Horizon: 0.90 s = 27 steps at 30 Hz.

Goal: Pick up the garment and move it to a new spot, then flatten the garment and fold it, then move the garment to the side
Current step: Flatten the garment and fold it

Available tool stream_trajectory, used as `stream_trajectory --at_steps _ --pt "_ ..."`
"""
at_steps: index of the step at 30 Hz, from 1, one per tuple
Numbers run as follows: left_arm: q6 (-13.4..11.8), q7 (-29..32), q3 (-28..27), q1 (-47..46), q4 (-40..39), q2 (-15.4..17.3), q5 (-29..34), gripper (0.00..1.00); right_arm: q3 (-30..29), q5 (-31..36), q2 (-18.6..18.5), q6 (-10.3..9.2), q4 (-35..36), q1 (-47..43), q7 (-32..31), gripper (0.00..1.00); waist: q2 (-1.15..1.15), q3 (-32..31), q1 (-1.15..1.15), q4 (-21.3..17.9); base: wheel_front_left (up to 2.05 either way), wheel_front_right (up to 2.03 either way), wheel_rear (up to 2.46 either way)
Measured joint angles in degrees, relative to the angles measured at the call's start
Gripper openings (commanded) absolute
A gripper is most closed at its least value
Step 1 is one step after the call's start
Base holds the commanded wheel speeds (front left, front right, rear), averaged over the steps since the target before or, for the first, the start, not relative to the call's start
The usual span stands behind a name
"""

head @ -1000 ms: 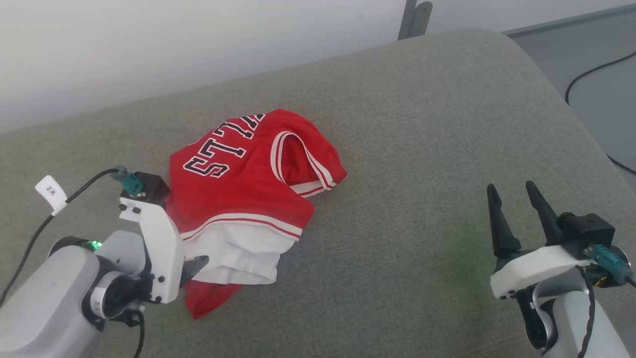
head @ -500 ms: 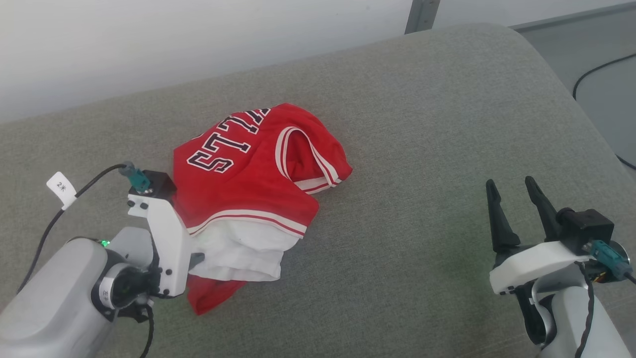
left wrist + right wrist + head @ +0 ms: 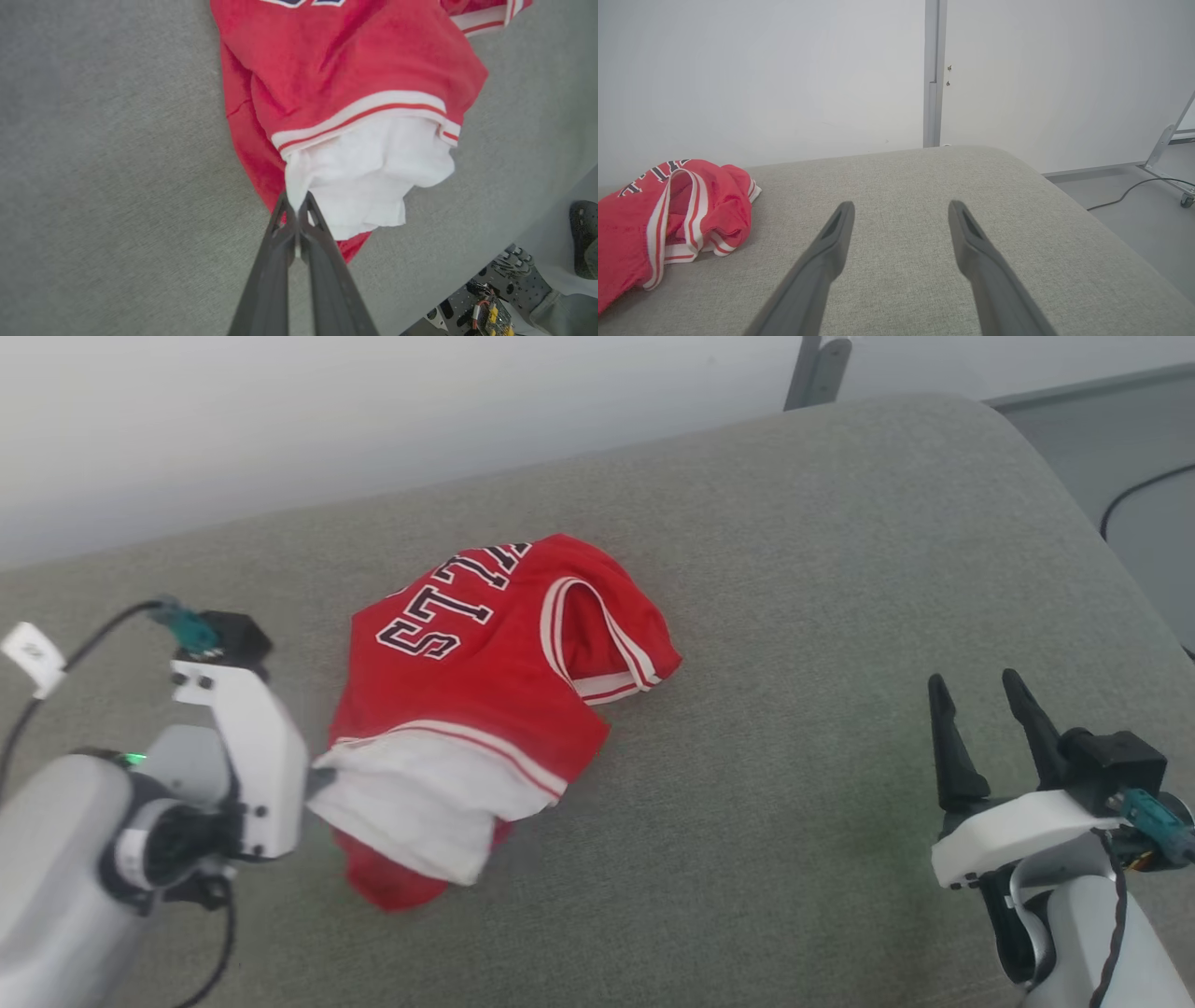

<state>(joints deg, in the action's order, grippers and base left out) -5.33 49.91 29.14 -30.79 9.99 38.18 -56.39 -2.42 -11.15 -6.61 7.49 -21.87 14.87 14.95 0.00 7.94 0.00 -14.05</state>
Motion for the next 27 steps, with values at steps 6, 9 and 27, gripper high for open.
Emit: stream_trajectory --at_steps 6,9,27 --pt "-0.8 -1.0 -2.6 2.5 -3.0 6.3 0.7 0.0 -1.2 0.1 -0.3 0.0 0.4 -0.6 0.0 1.0 0.0 -0.4 0.0 1.5 0.0 0.0 0.0" --pt "-1.3 -1.9 -3.9 3.9 -3.0 9.6 1.6 0.0 -1.3 0.4 -0.3 0.0 0.7 -0.6 0.0 1.0 0.0 -0.5 0.0 2.1 0.0 0.0 0.0" --pt "0.2 -7.9 -2.1 8.3 13.7 8.3 4.4 0.0 -0.4 0.5 -0.5 0.0 1.2 -0.5 -0.8 1.0 0.0 1.0 0.0 2.6 0.0 0.0 0.0"
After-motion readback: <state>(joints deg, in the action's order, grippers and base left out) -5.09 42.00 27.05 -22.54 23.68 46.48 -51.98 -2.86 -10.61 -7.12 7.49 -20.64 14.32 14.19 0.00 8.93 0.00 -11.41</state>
